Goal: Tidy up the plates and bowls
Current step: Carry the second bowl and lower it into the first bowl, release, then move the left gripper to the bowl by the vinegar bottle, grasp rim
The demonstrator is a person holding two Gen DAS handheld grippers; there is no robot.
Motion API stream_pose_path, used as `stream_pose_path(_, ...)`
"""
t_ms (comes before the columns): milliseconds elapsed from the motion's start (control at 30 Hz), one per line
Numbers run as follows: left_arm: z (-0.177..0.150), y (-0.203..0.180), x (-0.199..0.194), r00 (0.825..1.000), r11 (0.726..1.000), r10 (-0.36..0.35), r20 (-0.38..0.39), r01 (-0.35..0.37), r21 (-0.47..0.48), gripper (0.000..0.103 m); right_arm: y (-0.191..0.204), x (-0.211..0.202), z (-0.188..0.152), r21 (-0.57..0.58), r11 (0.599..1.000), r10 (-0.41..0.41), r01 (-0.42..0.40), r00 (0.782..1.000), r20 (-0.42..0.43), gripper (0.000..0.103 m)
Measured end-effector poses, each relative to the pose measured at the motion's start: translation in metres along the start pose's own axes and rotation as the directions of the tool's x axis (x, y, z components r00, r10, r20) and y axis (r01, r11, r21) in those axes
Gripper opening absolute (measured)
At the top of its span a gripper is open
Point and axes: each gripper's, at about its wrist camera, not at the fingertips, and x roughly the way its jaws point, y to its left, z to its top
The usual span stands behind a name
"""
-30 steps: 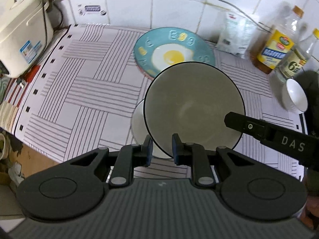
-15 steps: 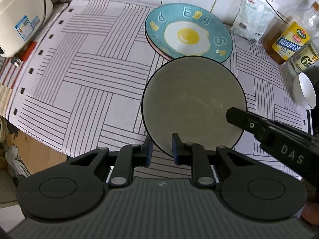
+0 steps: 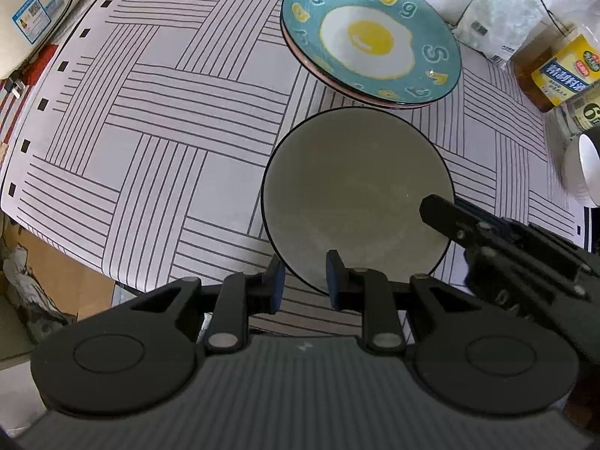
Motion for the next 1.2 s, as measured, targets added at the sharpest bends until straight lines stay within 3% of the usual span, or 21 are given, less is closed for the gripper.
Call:
stream_pose_path(267, 0.007, -0.009, 0.004, 1.000, 0.999, 0.025, -0.014, -0.025, 0.042, 0.021, 0.008, 0.013, -0.002, -0.115, 0.990, -0.086, 0.084, 0.996, -0.007, 0.015)
stream_pose_path(433, 0.007, -0.014, 0.006, 0.998, 0.997, 0.056, -0.026, -0.054, 0.051, 0.021, 0.021, 0.016, -0.007, -0.232, 0.963, -0.137, 0.139, 0.990, 0.026, 0.015)
stream_pose_path(533, 0.003, -0.016, 0.003, 0.998, 0.997, 0.060, -0.013, -0.059, 0.044, 0.023, 0.015, 0.014, -0.008, -0.213, 0.970, -0.117, 0.120, 0.993, 0.030, 0.016)
stream_pose_path(633, -0.001, -0.015, -0.006, 0.999, 0.998, 0.052, 0.011, -0.052, 0.038, 0.026, 0.004, 0.007, -0.008, -0.139, 0.989, -0.044, 0.047, 0.999, 0.022, 0.016)
stream_pose_path(833, -0.011, -0.021, -0.027, 0.997, 0.998, 0.044, 0.058, -0.046, 0.038, 0.028, -0.019, -0.019, -0.008, -0.051, 0.999, 0.023, -0.019, 0.997, 0.078, 0.021)
stream_pose_path(1200, -0.017, -0.068, -0.052, 0.993, 0.990, -0.010, 0.119, -0.007, 0.143, 0.031, -0.056, -0.083, -0.015, -0.054, 0.997, -0.046, 0.058, 0.977, 0.207, 0.029)
